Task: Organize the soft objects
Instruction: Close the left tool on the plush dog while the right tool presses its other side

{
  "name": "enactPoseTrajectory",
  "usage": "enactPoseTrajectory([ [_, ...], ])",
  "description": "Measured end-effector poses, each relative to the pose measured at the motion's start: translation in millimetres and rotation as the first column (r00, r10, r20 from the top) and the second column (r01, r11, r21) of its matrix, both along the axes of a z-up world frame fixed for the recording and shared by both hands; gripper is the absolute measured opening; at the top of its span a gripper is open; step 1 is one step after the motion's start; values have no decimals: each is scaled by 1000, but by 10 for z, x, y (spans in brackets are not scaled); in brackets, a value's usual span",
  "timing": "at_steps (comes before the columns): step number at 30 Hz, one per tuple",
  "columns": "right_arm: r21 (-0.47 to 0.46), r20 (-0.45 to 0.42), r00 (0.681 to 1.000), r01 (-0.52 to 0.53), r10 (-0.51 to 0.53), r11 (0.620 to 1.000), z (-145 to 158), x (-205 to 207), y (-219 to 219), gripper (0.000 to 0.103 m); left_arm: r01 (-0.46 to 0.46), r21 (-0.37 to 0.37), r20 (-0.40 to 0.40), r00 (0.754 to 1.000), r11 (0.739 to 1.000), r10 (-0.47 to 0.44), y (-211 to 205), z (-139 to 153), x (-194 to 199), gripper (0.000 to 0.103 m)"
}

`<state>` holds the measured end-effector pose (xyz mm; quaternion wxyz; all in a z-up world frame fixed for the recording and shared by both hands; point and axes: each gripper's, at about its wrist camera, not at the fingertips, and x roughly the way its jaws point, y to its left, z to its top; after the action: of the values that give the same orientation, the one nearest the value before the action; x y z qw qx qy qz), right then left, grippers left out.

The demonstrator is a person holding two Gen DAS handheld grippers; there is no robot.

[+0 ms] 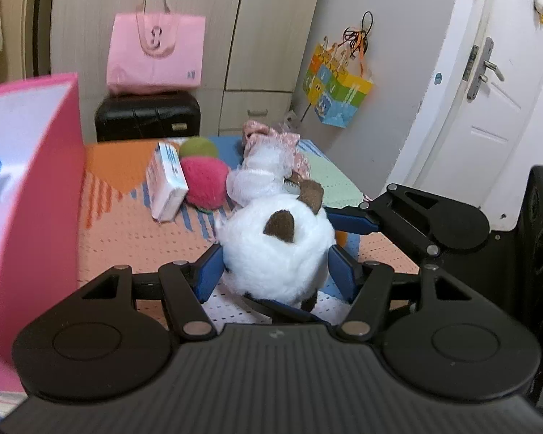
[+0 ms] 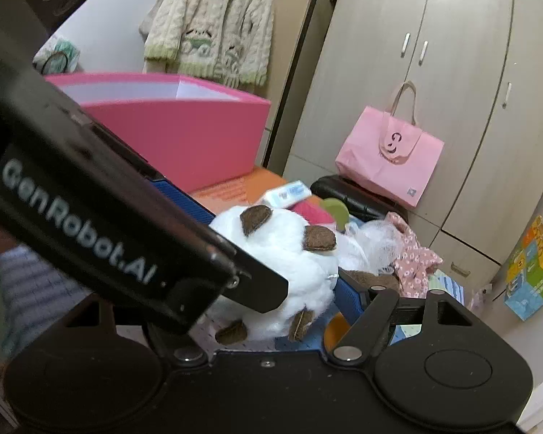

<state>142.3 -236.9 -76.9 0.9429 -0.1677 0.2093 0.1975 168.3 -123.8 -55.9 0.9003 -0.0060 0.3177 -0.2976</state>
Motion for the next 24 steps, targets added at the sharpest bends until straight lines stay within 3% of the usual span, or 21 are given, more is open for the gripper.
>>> enactPoseTrajectory([
  [5, 13, 21, 1000, -22, 22, 1000, 68, -92, 86, 78, -50, 64, 34, 998, 997, 48, -3, 114, -129, 61],
  [24, 38, 90, 994, -63, 59, 997, 336, -339, 392, 78, -84, 101, 96, 993, 991, 74, 307, 427, -436, 61],
])
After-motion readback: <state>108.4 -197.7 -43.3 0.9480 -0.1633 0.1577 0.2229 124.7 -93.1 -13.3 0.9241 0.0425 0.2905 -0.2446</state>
